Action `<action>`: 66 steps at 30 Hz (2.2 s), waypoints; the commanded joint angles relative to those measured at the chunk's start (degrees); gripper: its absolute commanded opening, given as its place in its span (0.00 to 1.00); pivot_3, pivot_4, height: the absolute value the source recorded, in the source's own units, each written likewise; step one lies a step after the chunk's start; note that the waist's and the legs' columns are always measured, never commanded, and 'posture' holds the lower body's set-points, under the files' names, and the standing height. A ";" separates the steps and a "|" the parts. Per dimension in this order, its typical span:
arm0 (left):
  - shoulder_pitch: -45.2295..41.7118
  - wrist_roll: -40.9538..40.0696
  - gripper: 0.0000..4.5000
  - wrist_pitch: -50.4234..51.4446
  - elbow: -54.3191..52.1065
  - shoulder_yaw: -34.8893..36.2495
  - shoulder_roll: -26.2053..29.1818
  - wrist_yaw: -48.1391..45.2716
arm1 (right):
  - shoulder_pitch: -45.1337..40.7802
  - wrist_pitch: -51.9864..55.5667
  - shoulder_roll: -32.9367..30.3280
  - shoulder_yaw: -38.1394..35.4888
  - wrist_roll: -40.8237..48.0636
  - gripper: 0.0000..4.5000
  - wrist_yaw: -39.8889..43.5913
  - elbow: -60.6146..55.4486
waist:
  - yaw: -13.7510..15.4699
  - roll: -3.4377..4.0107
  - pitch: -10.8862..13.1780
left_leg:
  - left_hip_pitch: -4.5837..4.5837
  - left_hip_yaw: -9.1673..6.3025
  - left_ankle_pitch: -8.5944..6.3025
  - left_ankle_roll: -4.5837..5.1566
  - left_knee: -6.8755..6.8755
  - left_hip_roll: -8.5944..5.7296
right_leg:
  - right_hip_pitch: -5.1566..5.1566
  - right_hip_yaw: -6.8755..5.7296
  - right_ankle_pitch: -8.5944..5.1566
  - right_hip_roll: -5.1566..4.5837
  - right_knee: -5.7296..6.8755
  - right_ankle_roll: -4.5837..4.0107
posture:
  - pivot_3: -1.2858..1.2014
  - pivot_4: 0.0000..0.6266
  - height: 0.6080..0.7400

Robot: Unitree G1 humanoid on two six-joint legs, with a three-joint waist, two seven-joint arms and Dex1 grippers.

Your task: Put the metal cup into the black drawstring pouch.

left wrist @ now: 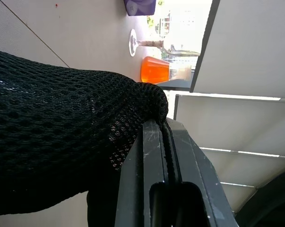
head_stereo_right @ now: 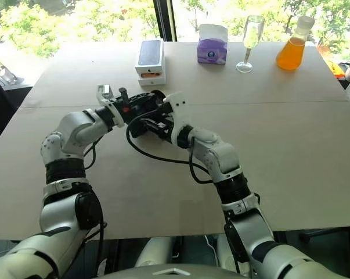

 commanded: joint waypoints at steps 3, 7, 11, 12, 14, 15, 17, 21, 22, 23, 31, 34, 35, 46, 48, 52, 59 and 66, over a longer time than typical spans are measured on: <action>1.35 -3.48 0.00 -1.50 -5.85 -1.23 -0.86 1.86 | -2.62 -1.46 2.66 -1.54 1.46 0.56 0.28 0.35 | -0.01 0.00 0.00 | 0.00 0.00 0.00 0.00 0.00 0.00 | -0.01 0.01 0.00 0.00 0.00 0.00 | 0.52 0.24 1.00; 2.46 -4.59 0.00 -2.55 -7.85 -2.15 -0.97 2.87 | -3.20 -1.41 2.93 -2.70 2.44 0.37 0.29 0.89 | 0.02 0.00 0.00 | 0.00 0.00 0.00 0.00 0.00 0.00 | -0.02 0.02 0.00 0.00 0.02 0.00 | 0.52 0.24 1.00; 3.26 -4.65 0.00 -3.21 -8.83 -2.71 -0.61 3.18 | -2.85 -0.79 2.29 -2.77 2.93 0.01 0.83 -0.03 | 0.00 0.00 0.00 | 0.00 0.00 0.00 0.00 0.00 0.00 | -0.03 0.03 0.00 0.01 0.02 0.00 | 0.52 0.24 1.00; 3.38 -4.64 0.00 -3.42 -8.94 -2.96 -0.42 3.15 | -2.64 -0.59 1.92 -2.52 3.06 0.01 1.30 -0.47 | 0.00 0.00 0.00 | 0.00 0.00 0.00 0.00 0.00 0.00 | -0.03 0.03 0.00 0.01 0.02 0.00 | 0.52 0.24 1.00; 3.37 -4.29 0.00 -3.67 -9.06 -3.42 0.00 2.73 | -2.05 -0.03 1.25 -1.93 3.38 0.01 2.11 -1.68 | 0.00 0.00 0.00 | 0.00 0.00 0.00 0.00 0.00 0.00 | -0.03 0.03 0.00 0.01 0.02 0.00 | 0.52 0.24 1.00; 3.21 -3.70 0.00 -3.53 -9.03 -3.70 0.36 2.19 | -1.74 0.25 0.88 -1.55 3.43 0.01 2.57 -2.37 | 0.00 0.00 0.00 | 0.00 0.00 0.00 0.00 0.00 0.00 | -0.03 0.04 0.00 0.02 0.02 0.00 | 0.52 0.24 1.00; 2.82 -2.15 0.00 -3.29 -8.95 -4.14 1.05 0.90 | -1.22 0.67 0.38 -1.13 3.42 0.01 3.27 -3.58 | -0.02 0.00 0.00 | 0.00 0.00 0.00 0.00 0.00 0.00 | -0.04 0.04 0.00 0.02 0.03 0.00 | 0.52 0.24 1.00; 1.82 2.42 0.00 -2.39 -8.45 -5.53 2.96 -3.20 | 0.14 1.98 -1.09 -0.75 4.19 0.01 4.92 -7.18 | 0.02 0.00 0.00 | 0.00 -0.01 0.00 0.00 0.00 -0.03 | -0.05 0.05 0.00 0.03 0.04 0.00 | 0.52 0.24 1.00; 1.40 3.56 0.00 -2.12 -8.09 -5.93 3.36 -4.34 | 0.78 2.60 -1.80 -0.67 4.86 0.01 5.76 -8.82 | 0.05 0.00 0.00 | 0.00 -0.01 0.00 0.00 0.00 -0.03 | -0.05 0.05 0.00 0.03 0.04 0.00 | 0.52 0.24 1.00; 1.02 4.73 0.00 -1.85 -7.82 -6.35 3.69 -5.30 | 1.31 3.13 -2.38 -0.64 5.39 0.01 6.36 -10.13 | 0.12 0.00 0.00 | 0.00 -0.01 0.00 0.00 0.00 -0.04 | -0.05 0.05 0.00 0.02 0.04 0.00 | 0.52 0.24 1.00; -0.94 8.23 0.16 -1.84 -6.57 -6.53 2.25 -7.24 | 3.09 4.01 -4.06 -0.19 5.80 0.00 6.93 -11.88 | -0.03 0.00 0.00 | 0.00 -0.01 0.00 0.00 0.00 -0.06 | -0.06 0.07 0.00 0.02 0.04 0.00 | 0.52 0.24 1.00; -1.33 7.32 0.47 -1.10 -5.82 -5.99 1.98 -7.13 | 3.03 3.48 -3.68 -0.29 5.46 0.00 6.53 -10.83 | 0.03 0.00 0.00 | 0.00 -0.02 0.00 0.00 -0.02 -0.06 | -0.07 0.07 0.00 0.02 0.04 0.00 | 0.52 0.24 1.00; -1.40 7.31 0.57 -0.69 -5.76 -5.98 2.10 -7.24 | 3.06 3.30 -3.56 -0.33 5.38 0.00 6.43 -10.55 | 0.01 0.00 0.00 | -0.01 -0.01 0.00 0.00 -0.02 -0.06 | -0.08 0.09 0.00 0.02 0.04 0.00 | 0.52 0.24 1.00; -1.47 22.75 0.96 -1.03 -7.66 -8.98 8.95 -19.93 | 3.71 5.69 -6.40 -2.31 8.48 0.00 7.76 -15.59 | 0.02 0.00 0.00 | 0.00 -0.01 0.00 0.00 -0.03 -0.07 | -0.11 0.09 0.00 0.04 0.06 0.00 | 0.52 0.24 1.00; -0.48 30.17 0.96 -4.85 -9.58 -10.81 10.91 -27.05 | 2.88 7.02 -7.81 -3.85 9.83 0.00 7.81 -16.83 | 0.02 0.01 0.00 | 0.00 -0.01 0.00 0.00 -0.03 -0.09 | -0.11 0.06 0.00 0.05 0.05 0.00 | 0.52 0.24 1.00; 3.17 40.87 0.96 -9.51 -14.92 -14.49 13.77 -39.26 | 1.00 10.14 -11.42 -7.27 12.69 0.00 7.71 -19.13 | 0.00 0.02 0.01 | 0.00 0.01 0.00 0.00 -0.05 -0.12 | -0.11 -0.03 0.00 0.04 0.02 -0.01 | 0.52 0.24 1.00; 8.84 46.51 0.96 -11.21 -20.89 -13.76 10.51 -43.24 | 0.31 14.37 -16.95 -10.32 15.65 0.00 7.58 -21.42 | 0.11 0.02 0.01 | -0.01 -0.01 0.00 0.01 -0.11 -0.12 | -0.14 0.19 0.00 -0.01 0.01 -0.01 | 0.52 0.24 1.00; 16.61 61.14 0.96 -20.85 -37.05 -25.28 13.73 -58.05 | -2.32 17.62 -20.30 -11.44 18.31 0.00 7.31 -23.56 | 0.05 0.06 0.04 | -0.05 0.09 0.00 0.01 -0.23 -0.12 | -0.19 0.37 0.00 0.00 0.01 -0.01 | 0.52 0.24 1.00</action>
